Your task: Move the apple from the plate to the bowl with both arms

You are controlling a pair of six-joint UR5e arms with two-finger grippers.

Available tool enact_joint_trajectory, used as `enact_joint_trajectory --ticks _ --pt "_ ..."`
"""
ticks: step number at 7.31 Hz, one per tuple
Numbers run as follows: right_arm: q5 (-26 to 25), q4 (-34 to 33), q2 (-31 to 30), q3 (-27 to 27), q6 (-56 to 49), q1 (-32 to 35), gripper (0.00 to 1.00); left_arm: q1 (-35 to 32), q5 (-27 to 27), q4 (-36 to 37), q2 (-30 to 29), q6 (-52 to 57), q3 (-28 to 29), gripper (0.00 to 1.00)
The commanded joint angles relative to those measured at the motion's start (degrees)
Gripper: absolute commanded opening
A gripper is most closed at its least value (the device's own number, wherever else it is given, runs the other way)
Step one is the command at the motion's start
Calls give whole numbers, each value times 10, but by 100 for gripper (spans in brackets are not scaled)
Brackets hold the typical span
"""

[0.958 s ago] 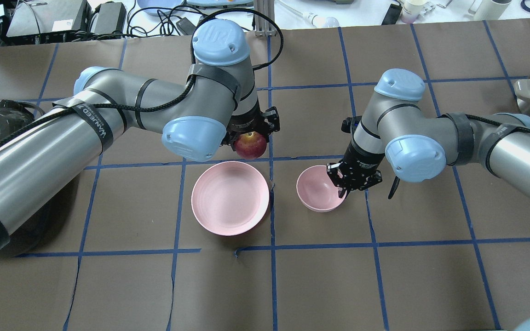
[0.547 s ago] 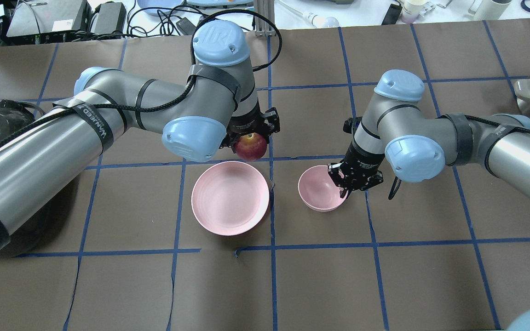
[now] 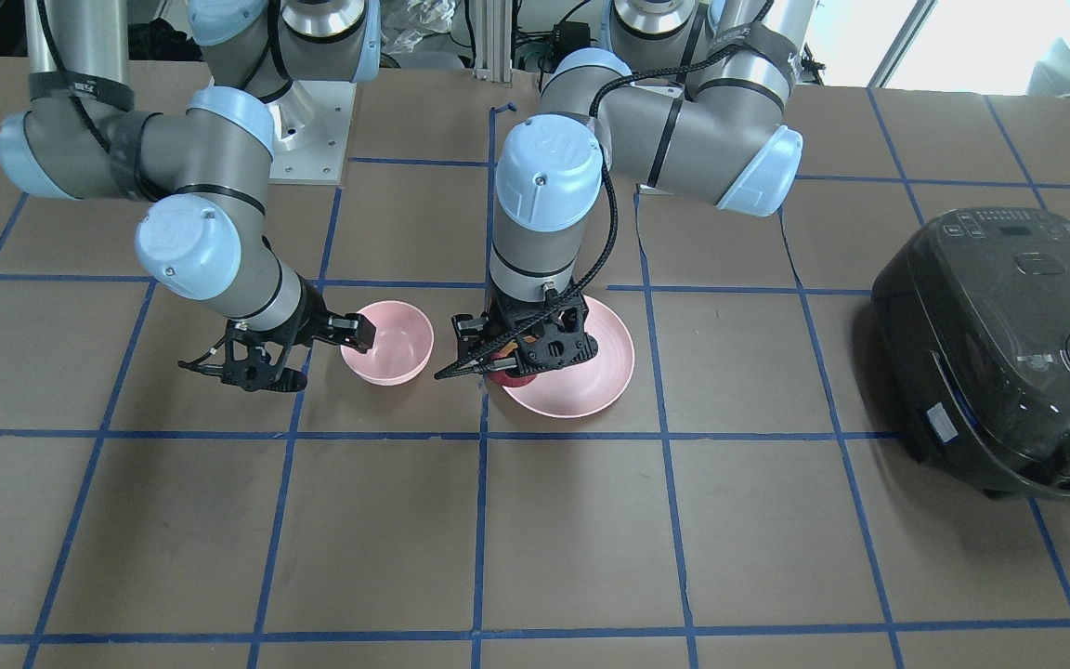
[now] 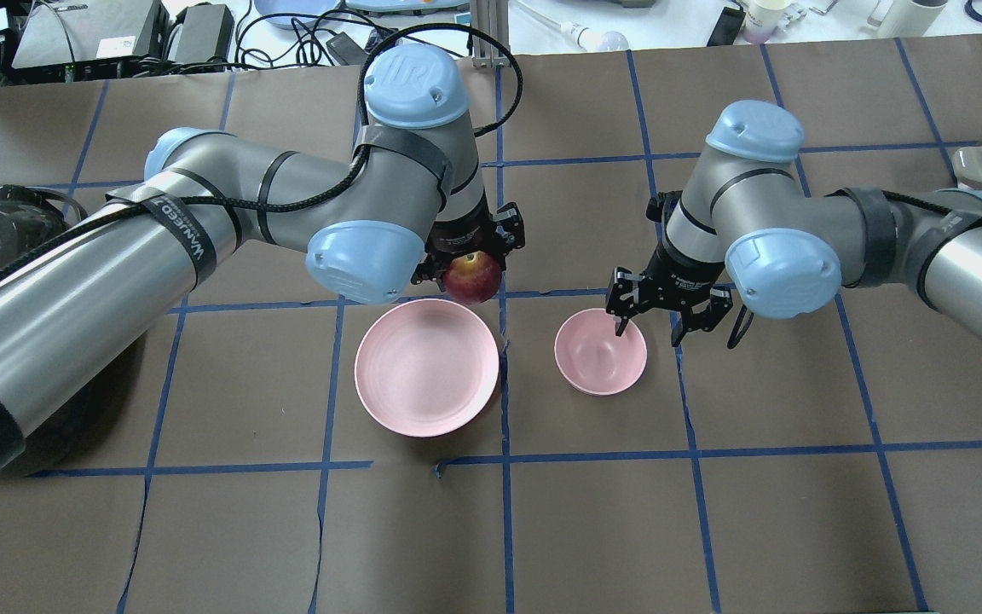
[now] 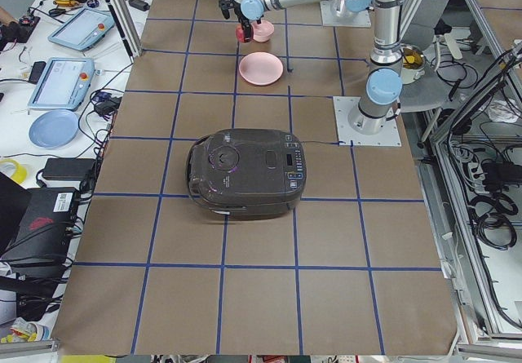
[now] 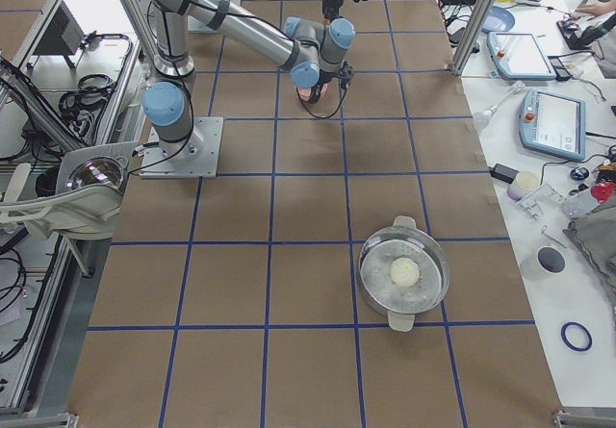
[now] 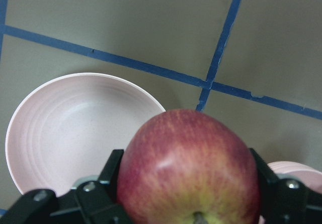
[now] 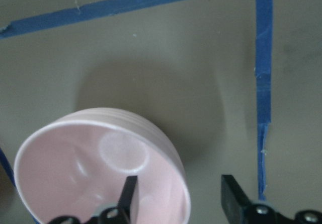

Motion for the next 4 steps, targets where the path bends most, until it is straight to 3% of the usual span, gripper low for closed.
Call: enact_joint_trajectory --ticks 1,4 --pt "-22 83 -16 -79 -14 -57 100 -34 -14 1 0 -59 0 0" --pt "-71 85 -28 -116 -157 -138 100 -95 -15 25 -32 -150 24 0"
